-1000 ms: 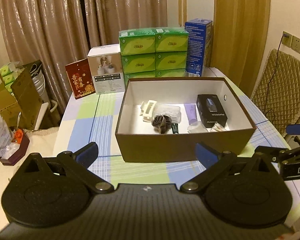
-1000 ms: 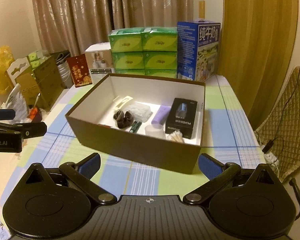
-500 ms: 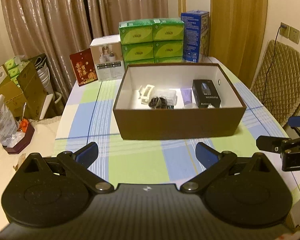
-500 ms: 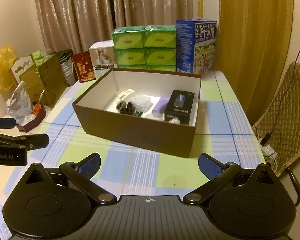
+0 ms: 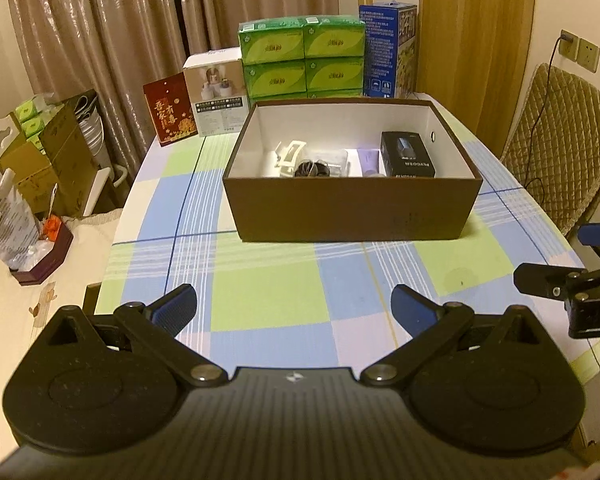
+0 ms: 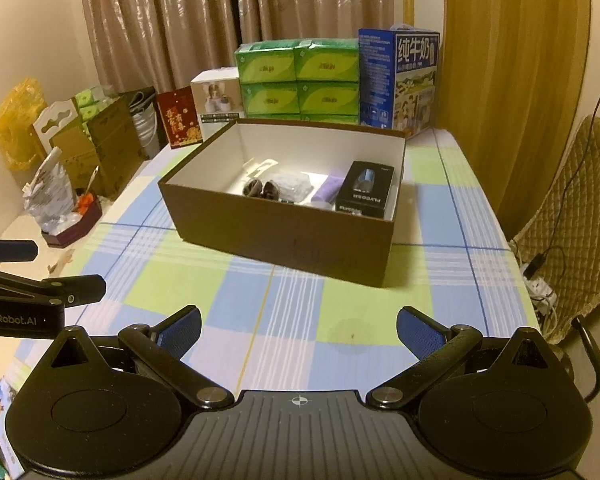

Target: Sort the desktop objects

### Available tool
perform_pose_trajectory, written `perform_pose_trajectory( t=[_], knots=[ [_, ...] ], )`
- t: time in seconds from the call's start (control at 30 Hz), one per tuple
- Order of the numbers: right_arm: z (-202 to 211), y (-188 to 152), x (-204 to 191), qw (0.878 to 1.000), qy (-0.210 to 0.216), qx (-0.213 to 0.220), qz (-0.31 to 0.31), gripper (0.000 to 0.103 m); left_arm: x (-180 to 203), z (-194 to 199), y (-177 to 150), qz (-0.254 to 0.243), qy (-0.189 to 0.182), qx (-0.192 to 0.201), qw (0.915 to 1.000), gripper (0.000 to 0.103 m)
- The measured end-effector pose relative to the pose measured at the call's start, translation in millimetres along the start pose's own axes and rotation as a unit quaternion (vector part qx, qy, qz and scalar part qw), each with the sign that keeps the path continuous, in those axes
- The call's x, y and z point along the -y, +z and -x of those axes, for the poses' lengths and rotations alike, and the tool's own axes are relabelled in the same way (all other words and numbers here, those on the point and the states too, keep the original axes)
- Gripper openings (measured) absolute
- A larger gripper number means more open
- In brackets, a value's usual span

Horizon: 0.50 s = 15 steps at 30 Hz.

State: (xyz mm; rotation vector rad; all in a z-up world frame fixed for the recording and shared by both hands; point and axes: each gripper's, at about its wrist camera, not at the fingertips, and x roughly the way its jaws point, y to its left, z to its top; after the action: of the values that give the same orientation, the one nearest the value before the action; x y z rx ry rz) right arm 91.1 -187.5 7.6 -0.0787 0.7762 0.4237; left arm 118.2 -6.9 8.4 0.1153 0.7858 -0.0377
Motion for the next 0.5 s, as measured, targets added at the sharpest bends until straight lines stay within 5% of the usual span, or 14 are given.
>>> perform_pose_trajectory(
  t=[0.5],
  knots=[
    [7.1, -25.1, 0.4, 1.000, 0.007, -0.023, -0.001, 0.101, 9.2, 6.6, -24.2, 0.004, 0.006, -0.026, 0.9996, 0.102]
  ],
)
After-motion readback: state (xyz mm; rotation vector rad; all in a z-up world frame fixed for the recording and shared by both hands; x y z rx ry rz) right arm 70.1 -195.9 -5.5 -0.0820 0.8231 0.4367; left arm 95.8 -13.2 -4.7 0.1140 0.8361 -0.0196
